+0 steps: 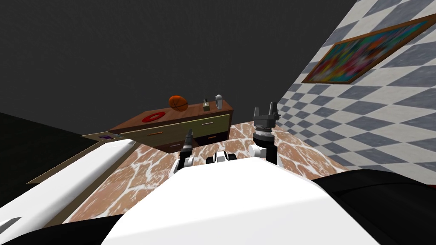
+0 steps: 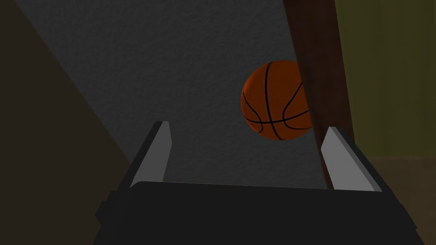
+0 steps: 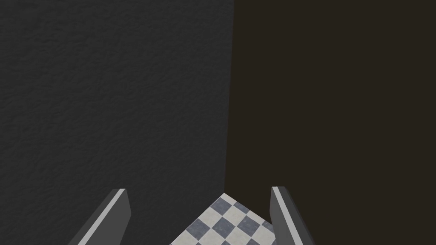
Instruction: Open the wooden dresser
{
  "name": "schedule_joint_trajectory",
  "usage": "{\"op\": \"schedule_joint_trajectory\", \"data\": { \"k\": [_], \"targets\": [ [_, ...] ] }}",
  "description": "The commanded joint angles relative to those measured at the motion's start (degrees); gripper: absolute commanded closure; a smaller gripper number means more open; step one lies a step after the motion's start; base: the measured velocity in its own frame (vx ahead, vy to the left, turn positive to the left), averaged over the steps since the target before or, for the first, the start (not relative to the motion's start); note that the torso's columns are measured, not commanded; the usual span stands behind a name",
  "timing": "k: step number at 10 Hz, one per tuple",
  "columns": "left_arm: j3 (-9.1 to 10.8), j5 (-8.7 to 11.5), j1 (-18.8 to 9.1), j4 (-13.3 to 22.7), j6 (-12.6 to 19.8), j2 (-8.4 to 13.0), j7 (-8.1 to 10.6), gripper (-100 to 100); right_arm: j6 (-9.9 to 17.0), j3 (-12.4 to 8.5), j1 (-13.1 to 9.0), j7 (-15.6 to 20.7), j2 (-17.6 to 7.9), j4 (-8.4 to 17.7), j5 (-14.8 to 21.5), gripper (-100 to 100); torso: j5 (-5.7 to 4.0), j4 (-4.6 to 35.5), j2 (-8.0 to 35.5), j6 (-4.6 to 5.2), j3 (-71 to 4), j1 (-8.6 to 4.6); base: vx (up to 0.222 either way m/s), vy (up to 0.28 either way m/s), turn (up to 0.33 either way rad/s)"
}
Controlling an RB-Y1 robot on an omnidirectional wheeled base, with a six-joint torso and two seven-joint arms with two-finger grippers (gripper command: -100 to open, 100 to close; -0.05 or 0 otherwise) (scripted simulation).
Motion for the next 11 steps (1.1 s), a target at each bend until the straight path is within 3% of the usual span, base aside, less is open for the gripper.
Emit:
{"op": "schedule_joint_trajectory", "data": {
  "k": [1,11],
  "targets": [
    [0.33,0.08,-0.7,3.36,-0.81,0.12,0.19,-100,0.0,0.0,0.0,0.0,0.0,0.0,0.0,0,0.01,0.02,0.08,0.0,0.04,0.04,0.075,-0.016,-0.004],
    [1.36,-0.11,-4.61,19.14,-4.41,-3.32,0.31,-100,0.0,0.0,-0.01,0.0,0.0,0.0,0.0,0,0.0,0.05,0.16,0.0,0.1,0.02,0.1,-0.016,-0.009]
  ]
}}
